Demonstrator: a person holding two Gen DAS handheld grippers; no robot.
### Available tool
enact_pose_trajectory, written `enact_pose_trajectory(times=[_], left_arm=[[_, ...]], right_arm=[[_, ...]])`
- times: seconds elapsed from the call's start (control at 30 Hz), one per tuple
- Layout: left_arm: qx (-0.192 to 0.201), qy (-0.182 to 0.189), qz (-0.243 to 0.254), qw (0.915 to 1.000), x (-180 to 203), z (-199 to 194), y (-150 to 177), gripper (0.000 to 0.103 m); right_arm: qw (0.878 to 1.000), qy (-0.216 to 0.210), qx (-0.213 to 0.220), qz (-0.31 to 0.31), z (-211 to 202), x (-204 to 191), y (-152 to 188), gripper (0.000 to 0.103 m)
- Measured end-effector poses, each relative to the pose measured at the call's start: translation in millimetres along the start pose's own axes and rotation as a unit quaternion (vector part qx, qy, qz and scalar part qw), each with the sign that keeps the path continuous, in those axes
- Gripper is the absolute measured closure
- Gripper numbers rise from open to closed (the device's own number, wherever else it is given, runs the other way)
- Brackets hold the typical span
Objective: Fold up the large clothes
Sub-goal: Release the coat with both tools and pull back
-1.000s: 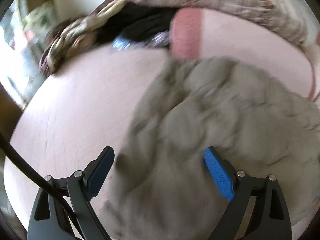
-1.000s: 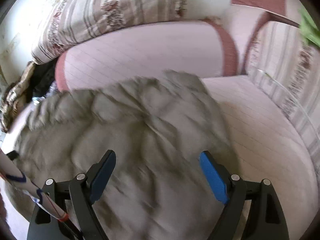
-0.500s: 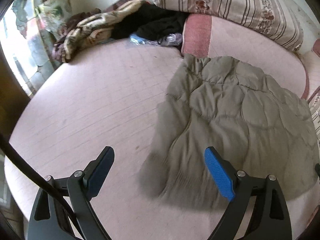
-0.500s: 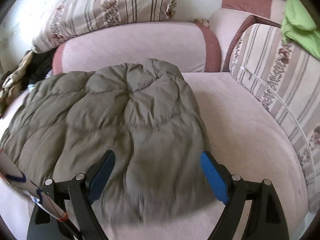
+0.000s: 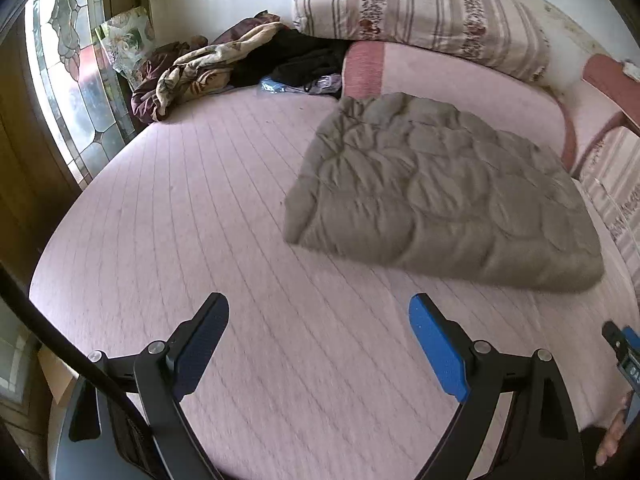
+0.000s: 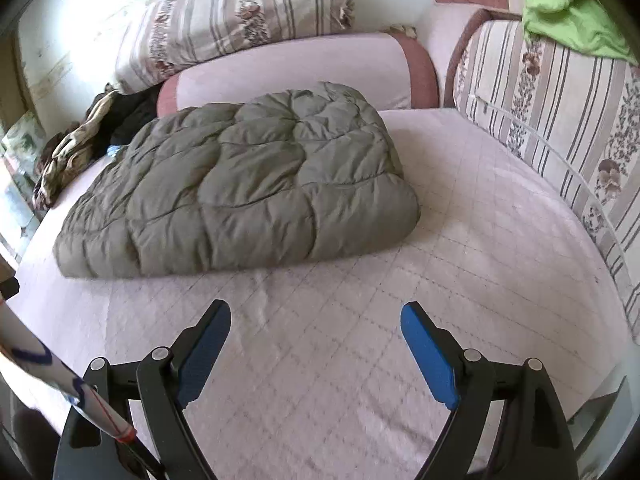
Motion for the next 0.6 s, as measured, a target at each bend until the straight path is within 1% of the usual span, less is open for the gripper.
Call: enact_pose_trajectory(times=[0.17, 0.33, 0.5, 0.6], left_arm=[[-0.004, 0.005, 0.016, 0.9999, 7.8, -21.3, 22.1, 0.011], [0.008, 0.008, 0.023, 0.9997, 13.8, -37.4, 28.7, 0.011], [0.024, 0.016, 0.023, 0.9993, 15.6, -53.7, 28.9, 0.011], [0.035, 0.014, 0.028, 0.9989, 17.6, -59.9, 28.4, 0.011]], right_arm=[[0.999, 0.001, 0.023, -0.024, -24.7, -15.1, 2.1, 0.013], [0.998, 0.010, 0.040, -0.047, -39.9, -24.8, -0.3, 0.013], [0.998, 0.012, 0.042, -0.049, -45.5, -27.4, -0.6, 0.013], [0.998, 0.012, 0.042, -0.047, -47.0, -27.5, 0.2, 0.013]])
Point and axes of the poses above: each gripper's, at about its wrist camera, not at the fingertips, and z roughly the way its jaws point, x to its right, y to its underside, the point moved 7 cm from there along z, roughly the way its jaws point, and after that the axes turned 12 degrees about -z, right-handed, at the moved point
